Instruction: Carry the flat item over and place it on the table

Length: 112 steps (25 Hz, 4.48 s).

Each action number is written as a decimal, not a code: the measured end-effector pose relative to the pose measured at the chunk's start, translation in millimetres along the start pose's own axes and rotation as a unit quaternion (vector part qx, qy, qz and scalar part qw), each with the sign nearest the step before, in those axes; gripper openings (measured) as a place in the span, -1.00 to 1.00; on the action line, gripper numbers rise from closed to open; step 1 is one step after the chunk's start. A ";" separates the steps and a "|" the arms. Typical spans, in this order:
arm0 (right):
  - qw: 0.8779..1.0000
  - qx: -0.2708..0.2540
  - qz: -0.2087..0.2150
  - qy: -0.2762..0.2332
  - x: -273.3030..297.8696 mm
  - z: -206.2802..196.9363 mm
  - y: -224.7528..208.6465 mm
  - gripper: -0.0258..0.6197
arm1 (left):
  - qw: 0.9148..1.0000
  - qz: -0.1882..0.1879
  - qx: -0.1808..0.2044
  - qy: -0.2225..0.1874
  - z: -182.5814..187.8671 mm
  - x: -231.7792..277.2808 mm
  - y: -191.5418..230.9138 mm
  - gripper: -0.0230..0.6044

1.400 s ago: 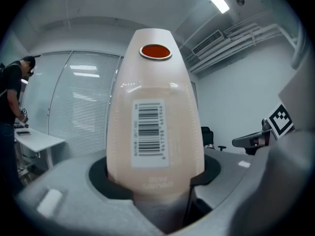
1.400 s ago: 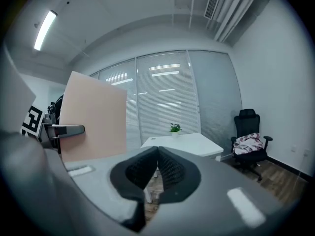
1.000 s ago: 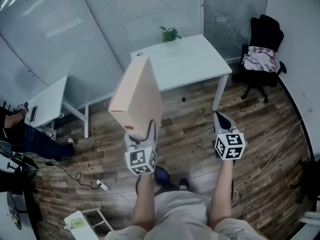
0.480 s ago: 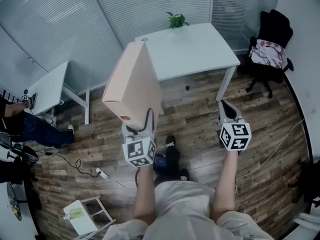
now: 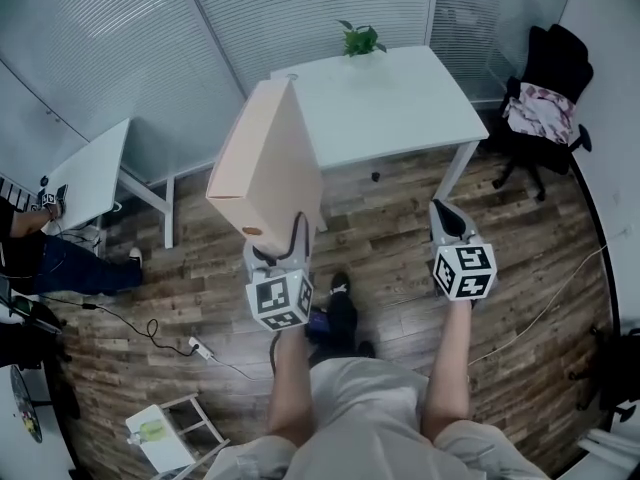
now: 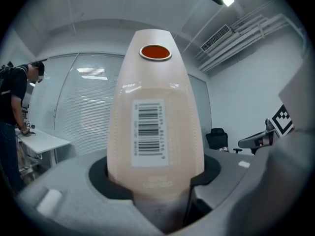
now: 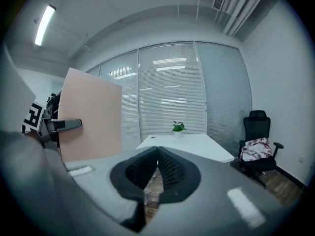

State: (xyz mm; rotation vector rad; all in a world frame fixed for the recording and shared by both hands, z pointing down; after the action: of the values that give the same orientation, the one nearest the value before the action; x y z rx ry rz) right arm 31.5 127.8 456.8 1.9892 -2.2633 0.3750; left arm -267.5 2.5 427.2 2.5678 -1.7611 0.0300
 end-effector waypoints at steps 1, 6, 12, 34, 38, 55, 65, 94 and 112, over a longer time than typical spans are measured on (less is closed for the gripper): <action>1.000 0.000 0.000 0.000 6.9 2.5 -2.9 -0.92 | 1.000 0.001 -0.001 -0.002 1.6 8.4 0.3 -0.02; 1.000 0.005 -0.003 -0.004 43.6 15.1 -24.6 -0.92 | 1.000 -0.010 0.001 -0.009 8.1 58.1 -5.0 -0.02; 1.000 0.000 -0.004 0.007 93.3 26.9 -42.6 -0.92 | 1.000 -0.024 -0.008 -0.015 11.2 124.3 -8.7 -0.02; 0.997 -0.018 -0.075 -0.018 194.1 93.7 -102.5 -0.92 | 0.991 -0.131 -0.031 0.022 -5.2 277.1 -36.3 -0.02; 0.996 -0.008 -0.086 -0.028 207.6 86.1 -101.5 -0.92 | 0.989 -0.139 -0.042 0.022 -11.0 292.2 -27.1 -0.02; 0.986 0.030 -0.159 -0.043 176.8 68.5 -180.2 -0.92 | 0.973 -0.221 -0.058 0.033 -18.6 333.7 -119.8 -0.02; 0.991 0.043 -0.116 -0.050 229.1 91.2 -254.0 -0.92 | 0.972 -0.227 -0.043 0.031 -1.4 401.4 -178.9 -0.02; 0.998 0.056 0.017 0.013 335.9 103.9 -437.9 -0.92 | 0.958 -0.181 -0.148 0.167 -71.6 502.9 -314.8 -0.02; 0.965 -0.001 0.217 0.147 488.5 70.0 -398.0 -0.92 | 0.834 -0.065 -0.466 0.288 -177.2 520.1 -285.0 -0.02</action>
State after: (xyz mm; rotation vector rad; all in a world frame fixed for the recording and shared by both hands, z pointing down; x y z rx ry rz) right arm 362.4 -404.6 552.0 1.3095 -2.4702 0.6544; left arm 185.7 -373.9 617.3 1.6859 -0.9876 -0.0448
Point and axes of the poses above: the fingertips, and each gripper's own axes: x forward along the fingers, y to its left, z out of its top, the point moved 6 cm from there along -x, backward along the fingers, and after that the axes turned 15 degrees about z, right-handed, at the moved point
